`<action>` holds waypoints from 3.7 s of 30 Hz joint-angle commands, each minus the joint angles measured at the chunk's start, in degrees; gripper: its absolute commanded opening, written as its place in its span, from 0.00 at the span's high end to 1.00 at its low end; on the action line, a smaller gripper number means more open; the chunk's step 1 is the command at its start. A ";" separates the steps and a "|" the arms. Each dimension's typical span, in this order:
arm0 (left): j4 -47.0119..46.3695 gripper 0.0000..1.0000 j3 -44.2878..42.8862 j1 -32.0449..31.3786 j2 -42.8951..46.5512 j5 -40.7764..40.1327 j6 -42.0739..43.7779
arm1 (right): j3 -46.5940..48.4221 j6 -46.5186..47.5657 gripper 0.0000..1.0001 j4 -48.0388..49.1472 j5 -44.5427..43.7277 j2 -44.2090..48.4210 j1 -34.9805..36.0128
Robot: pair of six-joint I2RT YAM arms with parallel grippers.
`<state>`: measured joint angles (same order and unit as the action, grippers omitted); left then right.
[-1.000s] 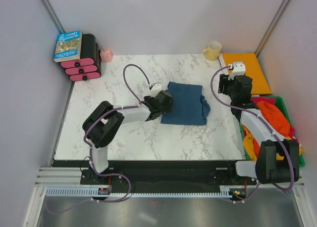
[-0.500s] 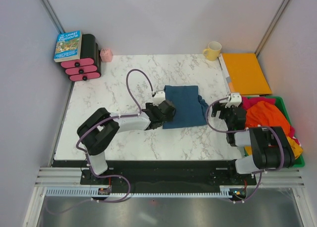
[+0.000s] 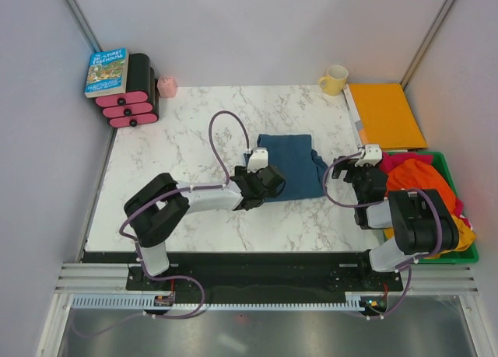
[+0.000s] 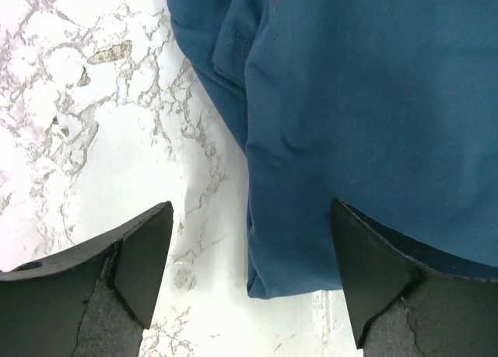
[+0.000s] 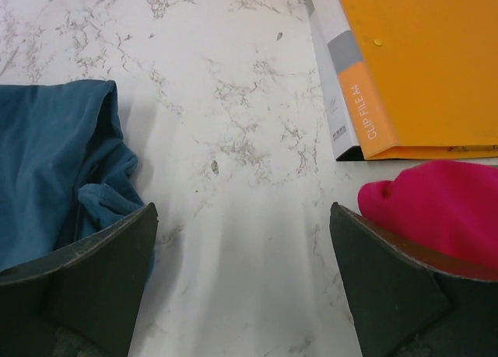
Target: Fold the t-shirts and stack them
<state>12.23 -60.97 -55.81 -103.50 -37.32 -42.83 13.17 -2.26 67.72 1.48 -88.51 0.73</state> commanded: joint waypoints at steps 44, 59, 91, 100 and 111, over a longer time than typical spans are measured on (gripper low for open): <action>12.28 0.08 21.44 -3.51 41.28 -0.82 -7.09 | 0.89 -0.11 0.02 1.01 1.16 0.18 -0.20; 75.93 0.30 -12.69 -6.33 1.81 -29.65 -39.52 | 0.89 -0.02 0.02 1.01 1.25 0.09 -0.12; 75.84 0.00 -4.33 11.34 13.84 -44.87 -65.98 | 0.89 -0.11 0.02 1.01 1.16 0.18 -0.12; 42.21 0.00 -4.70 7.56 34.05 -17.91 -32.23 | 0.89 -0.11 0.02 1.01 1.16 0.09 -0.12; -1.06 0.00 7.36 13.18 34.34 -2.22 15.90 | 0.89 -0.11 0.02 1.01 1.16 0.18 -0.20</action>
<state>25.85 -53.04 -45.80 -67.13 -41.34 -52.77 13.28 -2.20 66.85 1.72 -88.51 0.73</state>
